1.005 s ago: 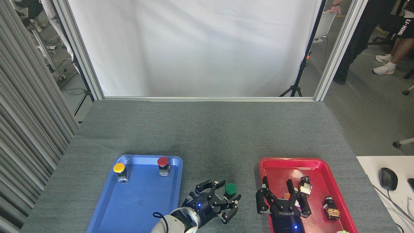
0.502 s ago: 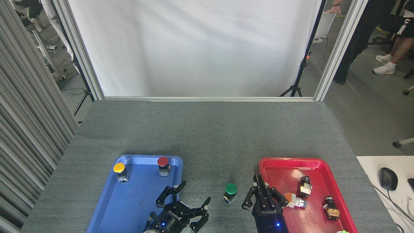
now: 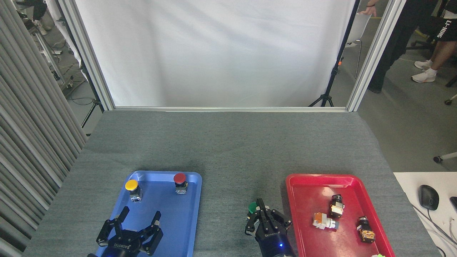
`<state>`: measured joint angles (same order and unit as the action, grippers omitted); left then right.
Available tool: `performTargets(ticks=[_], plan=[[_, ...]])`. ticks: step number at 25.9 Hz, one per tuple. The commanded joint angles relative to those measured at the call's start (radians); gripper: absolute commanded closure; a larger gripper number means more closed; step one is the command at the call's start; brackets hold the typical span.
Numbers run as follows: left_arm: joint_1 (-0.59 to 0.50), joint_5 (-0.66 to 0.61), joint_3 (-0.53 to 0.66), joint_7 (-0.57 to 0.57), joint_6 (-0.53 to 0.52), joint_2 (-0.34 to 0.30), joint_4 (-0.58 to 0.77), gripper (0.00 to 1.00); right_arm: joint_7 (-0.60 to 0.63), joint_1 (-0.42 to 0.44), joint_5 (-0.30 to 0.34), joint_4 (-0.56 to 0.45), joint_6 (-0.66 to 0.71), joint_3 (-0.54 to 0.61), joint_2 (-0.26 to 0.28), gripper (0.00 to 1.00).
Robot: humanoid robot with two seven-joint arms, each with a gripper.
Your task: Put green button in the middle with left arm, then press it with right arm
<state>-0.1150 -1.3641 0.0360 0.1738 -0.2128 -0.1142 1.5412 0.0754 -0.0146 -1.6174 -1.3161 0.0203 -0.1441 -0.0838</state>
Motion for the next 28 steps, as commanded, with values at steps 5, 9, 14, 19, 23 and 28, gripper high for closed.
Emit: performTargets(ticks=[5, 9, 14, 19, 23, 28], plan=[[-0.012, 0.023, 0.240, 0.004, -0.003, -0.002, 0.023, 0.00, -0.002, -0.018, 0.001, 0.109, -0.025, -0.008, -0.004, 1.00], [-0.014, 0.046, 0.308, -0.011, -0.010, -0.018, 0.007, 0.00, 0.000, -0.019, 0.002, 0.078, -0.046, -0.011, -0.005, 1.00], [-0.031, 0.051, 0.308, -0.007, -0.102, -0.018, -0.018, 0.00, 0.060, -0.018, 0.008, -0.100, -0.063, -0.009, -0.004, 1.00], [-0.008, 0.059, 0.309, -0.008, -0.102, -0.013, -0.024, 0.00, 0.076, 0.028, 0.013, -0.140, -0.077, 0.057, 0.006, 0.82], [-0.006, 0.057, 0.305, -0.008, -0.118, -0.015, -0.026, 0.00, 0.075, 0.096, 0.033, -0.204, -0.071, 0.141, 0.019, 0.10], [0.017, 0.057, 0.300, -0.011, -0.112, -0.004, -0.030, 0.00, 0.070, 0.157, 0.039, -0.278, -0.005, 0.233, 0.059, 0.00]])
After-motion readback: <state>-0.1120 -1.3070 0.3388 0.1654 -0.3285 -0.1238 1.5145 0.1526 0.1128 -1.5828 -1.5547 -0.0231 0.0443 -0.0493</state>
